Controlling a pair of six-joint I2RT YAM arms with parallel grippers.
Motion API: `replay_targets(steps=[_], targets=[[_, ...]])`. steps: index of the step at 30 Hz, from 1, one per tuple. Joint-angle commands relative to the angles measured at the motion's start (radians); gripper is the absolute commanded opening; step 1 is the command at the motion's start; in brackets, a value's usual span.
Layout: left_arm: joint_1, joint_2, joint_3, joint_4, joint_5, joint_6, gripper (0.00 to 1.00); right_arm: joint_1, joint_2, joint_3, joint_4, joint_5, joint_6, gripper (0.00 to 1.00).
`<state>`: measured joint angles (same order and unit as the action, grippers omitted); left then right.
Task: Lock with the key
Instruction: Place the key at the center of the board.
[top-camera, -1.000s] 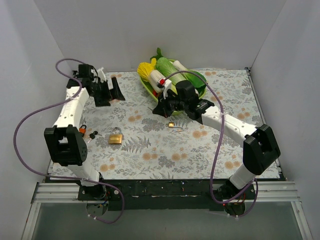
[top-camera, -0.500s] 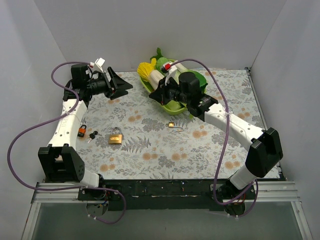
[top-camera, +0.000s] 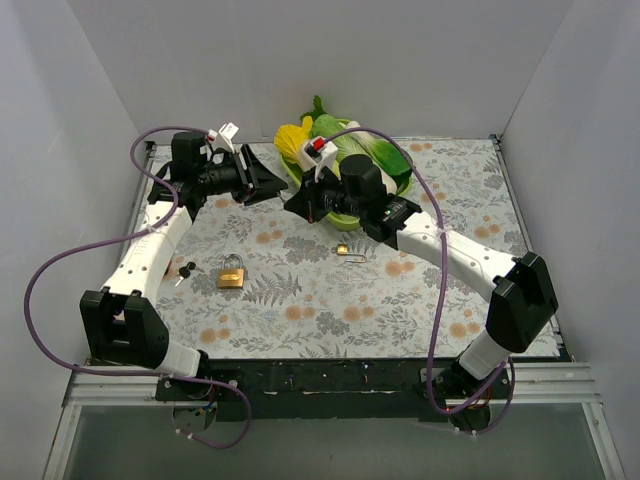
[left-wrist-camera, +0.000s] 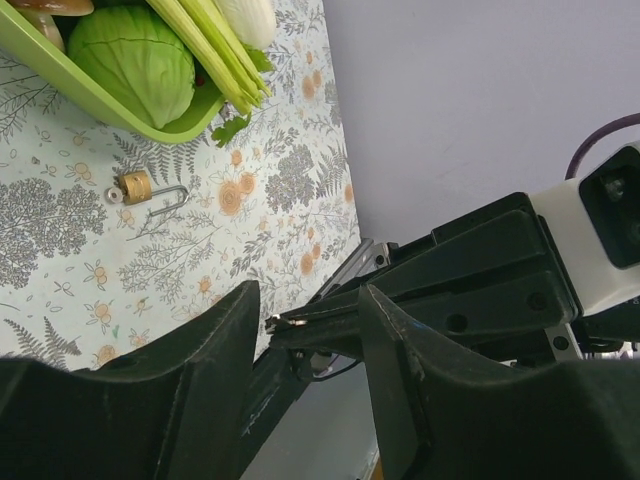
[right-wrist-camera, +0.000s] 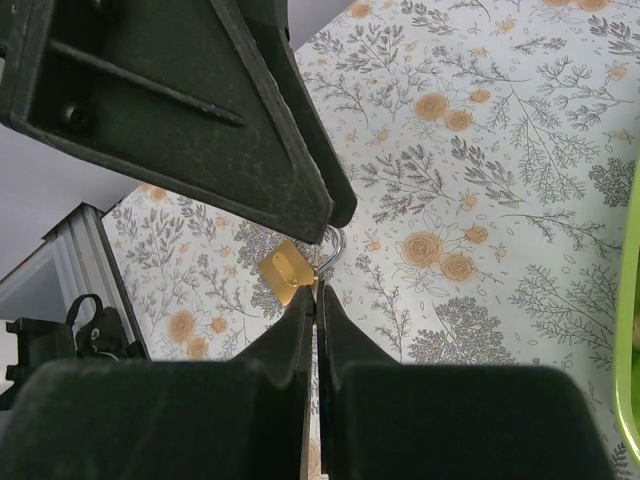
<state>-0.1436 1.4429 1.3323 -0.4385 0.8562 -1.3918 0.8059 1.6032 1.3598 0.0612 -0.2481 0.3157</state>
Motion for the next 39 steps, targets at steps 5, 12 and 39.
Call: replay_targets(steps=[5,12,39], targets=[[-0.016,-0.055,-0.018,0.004,-0.020,-0.004,0.27,0.021,-0.019,0.033,0.039,0.044,0.000,0.01],[-0.017,-0.064,-0.031,0.001,-0.005,-0.006,0.18,0.021,-0.022,0.025,0.040,0.055,0.000,0.01],[-0.028,0.178,-0.014,-0.520,-0.331,0.537,0.00,-0.143,-0.255,-0.180,-0.238,-0.080,-0.446,0.80]])
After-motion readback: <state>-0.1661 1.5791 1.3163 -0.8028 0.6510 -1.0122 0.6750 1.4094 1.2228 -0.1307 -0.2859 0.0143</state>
